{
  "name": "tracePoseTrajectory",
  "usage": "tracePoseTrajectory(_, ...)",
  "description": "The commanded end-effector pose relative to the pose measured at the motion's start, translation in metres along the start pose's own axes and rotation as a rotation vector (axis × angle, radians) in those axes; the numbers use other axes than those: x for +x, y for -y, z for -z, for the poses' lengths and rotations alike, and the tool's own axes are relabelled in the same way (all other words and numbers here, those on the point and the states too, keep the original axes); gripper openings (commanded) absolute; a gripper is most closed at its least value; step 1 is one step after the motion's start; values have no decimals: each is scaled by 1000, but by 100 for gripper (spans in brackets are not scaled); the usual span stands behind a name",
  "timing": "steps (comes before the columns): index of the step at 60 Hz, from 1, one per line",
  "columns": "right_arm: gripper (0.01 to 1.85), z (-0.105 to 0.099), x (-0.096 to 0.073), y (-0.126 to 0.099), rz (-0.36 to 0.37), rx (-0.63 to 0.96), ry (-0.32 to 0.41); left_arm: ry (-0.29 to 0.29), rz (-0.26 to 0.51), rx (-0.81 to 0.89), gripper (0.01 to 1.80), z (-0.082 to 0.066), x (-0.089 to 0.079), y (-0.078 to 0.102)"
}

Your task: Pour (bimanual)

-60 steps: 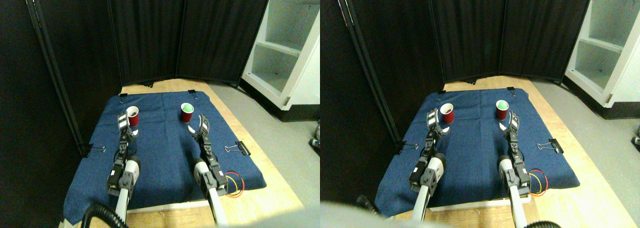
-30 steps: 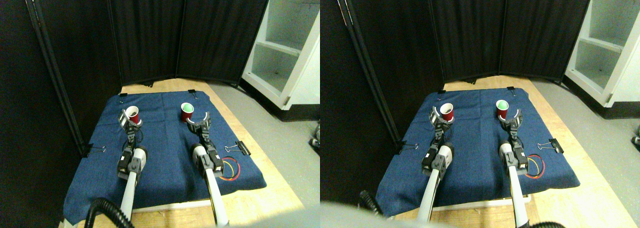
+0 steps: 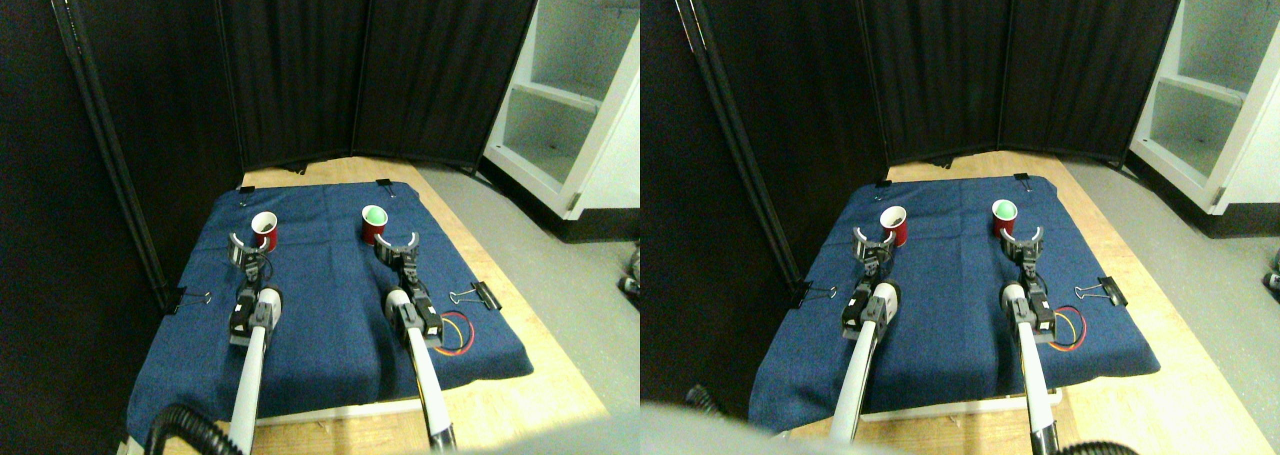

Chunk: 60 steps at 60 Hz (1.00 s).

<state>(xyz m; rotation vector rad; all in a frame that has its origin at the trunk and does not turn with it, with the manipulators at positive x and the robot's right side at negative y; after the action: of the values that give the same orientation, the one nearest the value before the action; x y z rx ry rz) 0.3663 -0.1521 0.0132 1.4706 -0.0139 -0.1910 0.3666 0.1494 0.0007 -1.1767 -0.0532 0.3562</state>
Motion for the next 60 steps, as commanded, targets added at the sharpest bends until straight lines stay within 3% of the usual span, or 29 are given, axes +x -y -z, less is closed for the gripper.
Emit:
tracePoseTrajectory(1, 75, 1, 5, -3, -26, 18, 10, 6, 31, -25, 77, 0, 5, 4)
tracePoseTrajectory(8, 78, 2, 10, -3, -13, 18, 15, 29, 9, -67, 82, 1, 7, 5)
tracePoseTrajectory(21, 79, 9, 14, -5, 3, 33, 2, 4, -9, -94, 94, 6, 10, 6)
tracePoseTrajectory(32, 84, 16, 22, -5, 29, 41, -72, -11, -19, -109, 95, 10, 13, 7)
tracePoseTrajectory(42, 89, 27, 27, -5, 54, 36, -34, -24, -24, -120, 97, 15, 15, 9)
tracePoseTrajectory(53, 83, 34, 30, -2, 65, 37, -57, -26, -40, -145, 101, 21, 19, 13)
tracePoseTrajectory(60, 91, 37, 31, -1, 68, 37, -56, -50, -47, -154, 103, 27, 21, 16)
